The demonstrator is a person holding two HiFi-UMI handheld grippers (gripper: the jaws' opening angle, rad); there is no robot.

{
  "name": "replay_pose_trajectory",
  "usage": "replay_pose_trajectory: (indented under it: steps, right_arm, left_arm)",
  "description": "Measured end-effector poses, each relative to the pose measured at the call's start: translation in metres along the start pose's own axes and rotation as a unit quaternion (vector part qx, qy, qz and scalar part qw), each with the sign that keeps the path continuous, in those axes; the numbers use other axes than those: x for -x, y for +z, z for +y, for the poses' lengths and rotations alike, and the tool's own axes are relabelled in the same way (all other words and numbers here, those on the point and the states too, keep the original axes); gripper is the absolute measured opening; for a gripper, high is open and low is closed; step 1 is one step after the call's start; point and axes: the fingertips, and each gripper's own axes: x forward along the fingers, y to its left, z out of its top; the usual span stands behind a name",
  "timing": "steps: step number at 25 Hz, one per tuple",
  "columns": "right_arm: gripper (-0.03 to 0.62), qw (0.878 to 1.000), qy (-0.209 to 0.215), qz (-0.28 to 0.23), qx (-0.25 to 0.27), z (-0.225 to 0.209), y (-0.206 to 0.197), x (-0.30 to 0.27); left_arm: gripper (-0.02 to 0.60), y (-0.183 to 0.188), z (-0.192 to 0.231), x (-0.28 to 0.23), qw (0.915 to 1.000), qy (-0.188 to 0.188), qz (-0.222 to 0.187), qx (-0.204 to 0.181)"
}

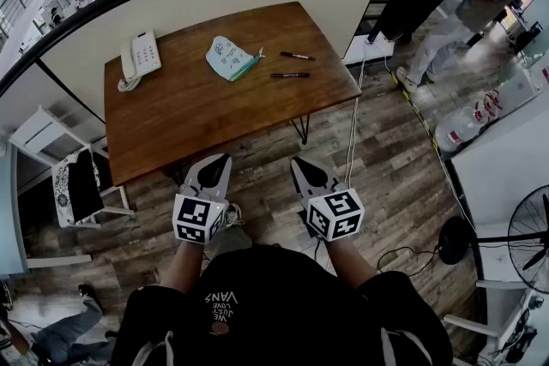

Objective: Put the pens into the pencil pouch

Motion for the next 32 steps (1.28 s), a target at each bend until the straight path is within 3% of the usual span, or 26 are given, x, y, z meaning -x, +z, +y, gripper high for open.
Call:
replay_pose_trajectory:
  steps: [12,15,25,32]
  right_arm:
    - [0.021,1.0,-0.018,-0.003,-0.002,-0.017,0.012,-0.046]
    - [0.131,0.999,-0.029,0.003,-0.014,-0.025,0.012,-0.061]
    - [0.155,0.998,-0.047,0.027,-0.036,-0.027,0.013,-0.117]
    - [0.155,0.994,-0.088,0.037,-0.06,-0.033,0.009,-0.143]
  left_arm:
    - [0.025,-0.003,0.023,-0.028,0.9984,-0.048,0.001,0.031]
    - [0.121,-0.008,0.032,-0.038,0.9972,-0.061,0.01,0.04]
    - [0.126,-0.015,0.085,-0.061,0.9934,-0.103,0.034,0.036]
    - [0.126,-0.018,0.118,-0.078,0.988,-0.144,0.05,0.023]
